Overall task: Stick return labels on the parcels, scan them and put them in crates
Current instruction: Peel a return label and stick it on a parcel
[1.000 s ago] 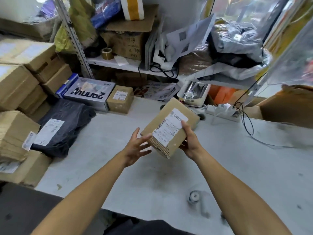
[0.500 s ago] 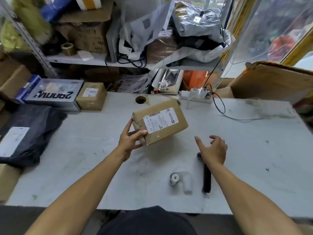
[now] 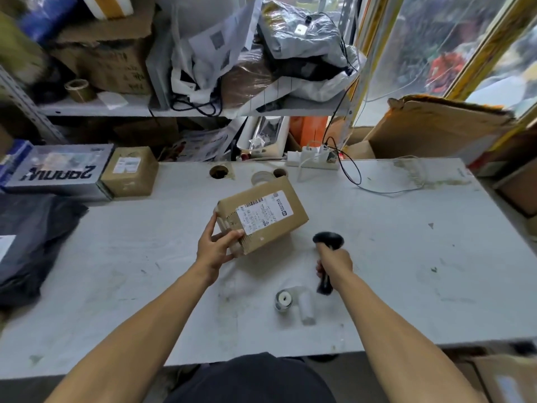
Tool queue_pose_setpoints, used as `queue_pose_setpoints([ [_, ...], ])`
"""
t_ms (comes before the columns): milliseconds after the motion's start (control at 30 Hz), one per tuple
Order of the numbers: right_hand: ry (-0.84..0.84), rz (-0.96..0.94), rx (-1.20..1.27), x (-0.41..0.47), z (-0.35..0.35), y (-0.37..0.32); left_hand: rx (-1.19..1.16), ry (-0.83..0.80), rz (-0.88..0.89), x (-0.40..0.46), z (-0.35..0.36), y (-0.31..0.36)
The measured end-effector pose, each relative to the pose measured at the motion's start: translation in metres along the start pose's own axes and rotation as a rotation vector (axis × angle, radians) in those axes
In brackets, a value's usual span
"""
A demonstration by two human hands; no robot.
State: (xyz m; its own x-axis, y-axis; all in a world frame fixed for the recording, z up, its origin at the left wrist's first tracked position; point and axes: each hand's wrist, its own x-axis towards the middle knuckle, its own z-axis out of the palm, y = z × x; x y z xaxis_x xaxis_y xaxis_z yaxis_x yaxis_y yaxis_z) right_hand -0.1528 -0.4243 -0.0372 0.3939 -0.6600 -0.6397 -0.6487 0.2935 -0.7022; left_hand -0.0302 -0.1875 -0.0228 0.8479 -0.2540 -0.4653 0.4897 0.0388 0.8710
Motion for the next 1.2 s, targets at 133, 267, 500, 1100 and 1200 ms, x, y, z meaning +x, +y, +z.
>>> queue_pose_setpoints([
  [133,-0.223,-0.195,0.057,-0.027,0.004,-0.076,-0.031,0.042,0.028,0.001,-0.002,0.006],
  [267,-0.506,-0.334,-0.104,-0.072,-0.003,-0.135,-0.031,0.066,0.043,0.001,-0.005,0.011],
  [500,-0.588,-0.336,-0.303,-0.109,-0.008,-0.164,-0.026,0.095,0.035,0.001,-0.012,0.01],
  [1100,-0.563,-0.317,-0.342,-0.12,-0.017,-0.169,-0.049,0.101,-0.05,0.008,-0.019,-0.003],
  [1200,-0.557,-0.319,-0.355,-0.122,-0.019,-0.171,-0.049,0.098,-0.053,0.009,-0.019,-0.002],
])
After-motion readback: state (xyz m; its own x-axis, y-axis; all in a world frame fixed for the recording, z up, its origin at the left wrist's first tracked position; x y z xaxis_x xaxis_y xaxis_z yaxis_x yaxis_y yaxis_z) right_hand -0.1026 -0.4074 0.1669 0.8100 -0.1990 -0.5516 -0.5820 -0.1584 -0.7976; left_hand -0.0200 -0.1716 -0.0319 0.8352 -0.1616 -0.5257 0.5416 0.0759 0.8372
